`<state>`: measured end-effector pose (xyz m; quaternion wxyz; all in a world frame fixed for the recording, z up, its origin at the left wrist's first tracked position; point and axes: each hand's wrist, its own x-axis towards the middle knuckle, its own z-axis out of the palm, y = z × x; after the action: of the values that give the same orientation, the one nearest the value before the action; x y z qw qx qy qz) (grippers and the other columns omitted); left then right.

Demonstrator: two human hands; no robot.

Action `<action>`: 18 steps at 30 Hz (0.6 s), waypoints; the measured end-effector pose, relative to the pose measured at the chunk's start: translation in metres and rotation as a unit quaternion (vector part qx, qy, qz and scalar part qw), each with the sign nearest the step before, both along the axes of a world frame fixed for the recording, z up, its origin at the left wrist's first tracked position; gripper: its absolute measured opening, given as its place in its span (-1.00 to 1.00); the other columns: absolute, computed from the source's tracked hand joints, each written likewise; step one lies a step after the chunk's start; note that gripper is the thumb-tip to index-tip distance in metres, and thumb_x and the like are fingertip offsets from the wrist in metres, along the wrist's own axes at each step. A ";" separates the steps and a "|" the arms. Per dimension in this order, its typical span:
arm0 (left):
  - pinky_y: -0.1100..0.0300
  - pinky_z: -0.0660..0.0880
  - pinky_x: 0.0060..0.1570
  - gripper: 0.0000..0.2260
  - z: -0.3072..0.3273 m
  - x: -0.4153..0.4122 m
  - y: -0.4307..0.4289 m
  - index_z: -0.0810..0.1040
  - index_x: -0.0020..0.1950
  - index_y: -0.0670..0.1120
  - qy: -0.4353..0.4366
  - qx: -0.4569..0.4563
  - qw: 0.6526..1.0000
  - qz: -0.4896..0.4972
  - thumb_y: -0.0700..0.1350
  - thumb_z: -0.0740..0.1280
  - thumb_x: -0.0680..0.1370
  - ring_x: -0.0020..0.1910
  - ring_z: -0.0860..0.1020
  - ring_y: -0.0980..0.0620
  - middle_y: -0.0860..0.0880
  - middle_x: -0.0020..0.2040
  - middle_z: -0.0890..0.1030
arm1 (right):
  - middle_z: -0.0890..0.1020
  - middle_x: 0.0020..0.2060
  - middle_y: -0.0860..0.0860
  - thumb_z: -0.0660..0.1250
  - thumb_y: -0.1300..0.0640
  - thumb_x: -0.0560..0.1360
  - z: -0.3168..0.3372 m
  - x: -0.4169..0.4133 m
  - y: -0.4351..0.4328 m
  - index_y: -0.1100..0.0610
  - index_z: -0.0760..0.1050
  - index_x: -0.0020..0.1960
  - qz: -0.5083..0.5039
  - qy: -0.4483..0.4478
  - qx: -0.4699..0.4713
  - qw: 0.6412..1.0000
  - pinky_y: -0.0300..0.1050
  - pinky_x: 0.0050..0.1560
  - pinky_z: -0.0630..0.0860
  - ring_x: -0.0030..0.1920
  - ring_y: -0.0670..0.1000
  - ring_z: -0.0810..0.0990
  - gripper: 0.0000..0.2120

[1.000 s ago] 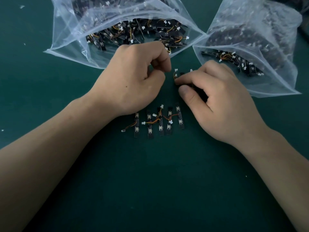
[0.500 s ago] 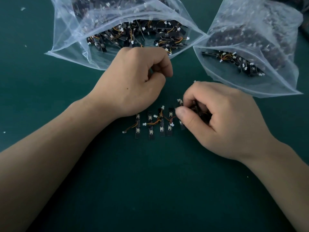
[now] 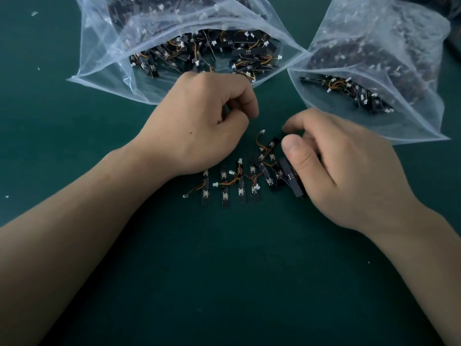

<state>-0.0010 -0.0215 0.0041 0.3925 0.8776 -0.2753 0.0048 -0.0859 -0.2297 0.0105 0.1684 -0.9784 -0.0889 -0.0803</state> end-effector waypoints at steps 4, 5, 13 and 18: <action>0.11 0.55 -0.14 -0.72 0.004 -0.003 0.000 0.74 -0.10 0.12 0.026 0.039 0.998 -0.033 -0.14 0.25 0.44 -0.23 0.59 0.13 0.14 -0.30 0.65 | 0.51 -0.19 -0.17 0.01 -0.24 0.69 0.000 -0.001 0.003 0.03 0.52 0.26 0.004 0.004 -0.028 1.000 -0.02 -0.29 0.45 -0.17 -0.01 0.55 -0.53; 0.04 0.57 -0.11 -0.70 0.005 -0.003 0.000 0.74 -0.12 0.14 0.031 0.045 0.998 -0.043 -0.13 0.23 0.43 -0.19 0.60 0.12 0.16 -0.26 0.67 | 0.51 -0.20 -0.16 0.00 -0.25 0.69 0.001 -0.002 0.005 0.03 0.51 0.26 0.005 0.004 -0.035 0.999 -0.01 -0.31 0.47 -0.21 0.01 0.56 -0.53; -0.05 0.54 -0.04 -0.69 0.006 -0.003 0.003 0.73 -0.20 0.16 0.042 0.064 0.992 -0.100 -0.13 0.22 0.43 -0.11 0.62 0.06 0.16 -0.14 0.68 | 0.63 -0.20 -0.09 0.00 -0.08 0.71 -0.001 -0.005 0.011 0.01 0.46 0.28 -0.012 0.006 -0.052 0.999 0.07 -0.31 0.51 -0.26 0.14 0.61 -0.66; -0.05 0.54 -0.07 -0.68 0.006 -0.003 0.004 0.75 -0.17 0.16 0.047 0.056 0.988 -0.133 -0.15 0.24 0.43 -0.10 0.63 0.08 0.15 -0.12 0.68 | 0.53 -0.46 -0.07 -0.07 -0.23 0.70 0.004 -0.005 0.010 0.01 0.44 0.27 -0.060 0.006 -0.082 0.995 0.04 -0.37 0.47 -0.41 0.18 0.55 -0.55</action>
<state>-0.0043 -0.0171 0.0103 0.3527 0.8528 -0.3708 -0.1040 -0.0909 -0.2197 0.0141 0.0832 -0.9929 -0.0351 -0.0771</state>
